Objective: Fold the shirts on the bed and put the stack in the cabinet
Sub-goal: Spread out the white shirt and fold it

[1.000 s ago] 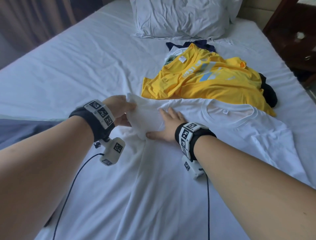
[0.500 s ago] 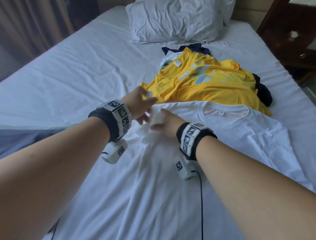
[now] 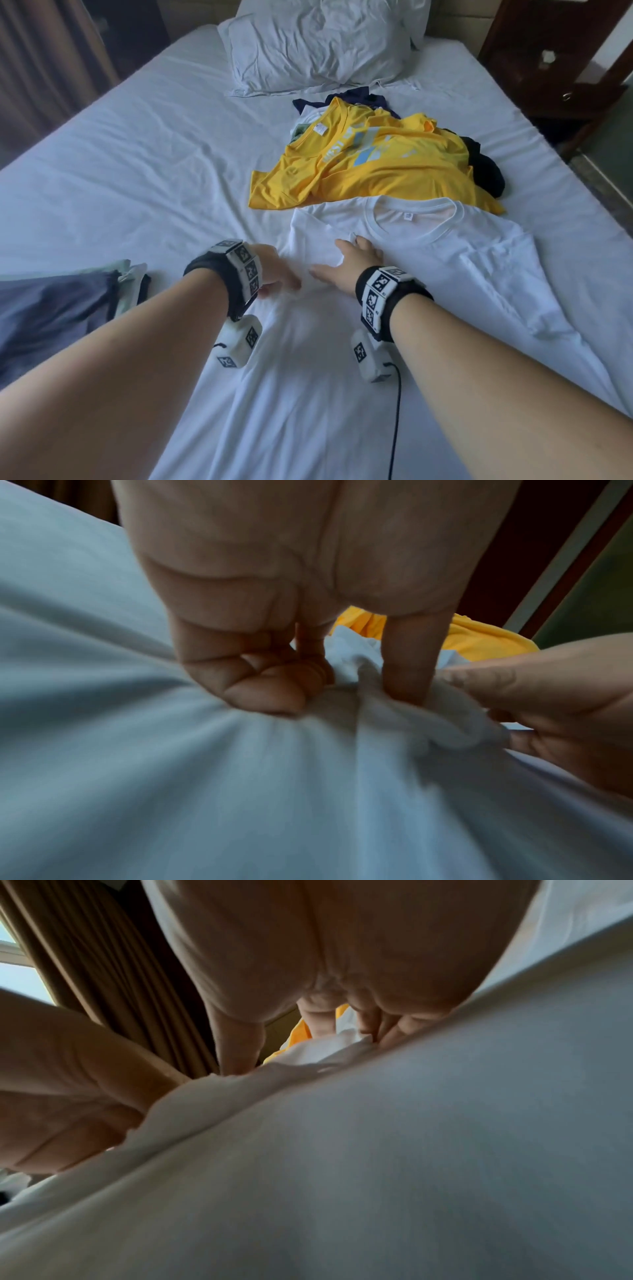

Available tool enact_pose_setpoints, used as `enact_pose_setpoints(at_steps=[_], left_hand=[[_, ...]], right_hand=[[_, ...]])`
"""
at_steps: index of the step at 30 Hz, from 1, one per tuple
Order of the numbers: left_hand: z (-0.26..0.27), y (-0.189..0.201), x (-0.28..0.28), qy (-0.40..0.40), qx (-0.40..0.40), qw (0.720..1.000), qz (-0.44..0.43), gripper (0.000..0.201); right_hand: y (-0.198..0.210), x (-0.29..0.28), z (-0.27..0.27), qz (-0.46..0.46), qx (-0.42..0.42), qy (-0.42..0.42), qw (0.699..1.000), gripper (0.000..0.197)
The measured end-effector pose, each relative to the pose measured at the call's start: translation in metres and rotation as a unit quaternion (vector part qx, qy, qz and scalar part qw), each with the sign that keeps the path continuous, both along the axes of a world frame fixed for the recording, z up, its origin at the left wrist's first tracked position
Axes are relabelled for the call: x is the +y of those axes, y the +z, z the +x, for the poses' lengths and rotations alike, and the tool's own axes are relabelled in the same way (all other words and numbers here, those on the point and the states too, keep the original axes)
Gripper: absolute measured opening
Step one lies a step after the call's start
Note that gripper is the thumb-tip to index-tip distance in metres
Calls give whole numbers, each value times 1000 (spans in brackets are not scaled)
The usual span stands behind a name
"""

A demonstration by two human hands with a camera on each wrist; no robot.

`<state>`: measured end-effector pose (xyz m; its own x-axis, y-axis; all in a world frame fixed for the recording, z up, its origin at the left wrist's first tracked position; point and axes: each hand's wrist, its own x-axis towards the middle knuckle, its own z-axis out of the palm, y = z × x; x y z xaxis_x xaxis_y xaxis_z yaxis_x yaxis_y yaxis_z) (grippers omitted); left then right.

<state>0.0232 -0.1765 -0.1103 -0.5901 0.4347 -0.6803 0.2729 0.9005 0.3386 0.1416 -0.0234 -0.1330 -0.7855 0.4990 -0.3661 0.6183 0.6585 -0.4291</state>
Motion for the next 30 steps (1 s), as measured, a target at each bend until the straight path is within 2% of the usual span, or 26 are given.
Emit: enact_pose_setpoints(at_steps=[3,4,10,15,17,19,22,24,27,30], left_hand=[[-4,-10,-1,-13,-17,1000,2,72],[-5,-12,0,-13,-17,1000,4,79],[-9,-25,4,3,-20,1000,11,96],[-15,-33,8,35,-86,995,20,92],[-15,-34,11,42,-78,996,22,89],[-18,-39,10,14,-50,999,18,91],[-22,-48,9,0,-43,999,22,85],[-26,-52,10,-3,-51,998,25,84],[-28,-51,8,29,-79,996,41,69],[-30,-51,8,29,-99,994,44,66]], right_hand=[[-4,2,-3,-3,-1,-15,1000,108],[-3,3,-5,-9,3,-23,1000,111],[-2,-1,-6,21,-68,-22,997,142],[19,2,11,81,-123,-5,989,142],[20,2,15,66,-100,-20,993,136],[16,-2,16,53,-90,-19,994,136],[3,-6,24,100,-121,29,987,131],[-5,-4,27,113,-114,35,986,124],[-7,-2,25,102,-124,38,986,135],[-4,7,19,88,-134,60,985,151]])
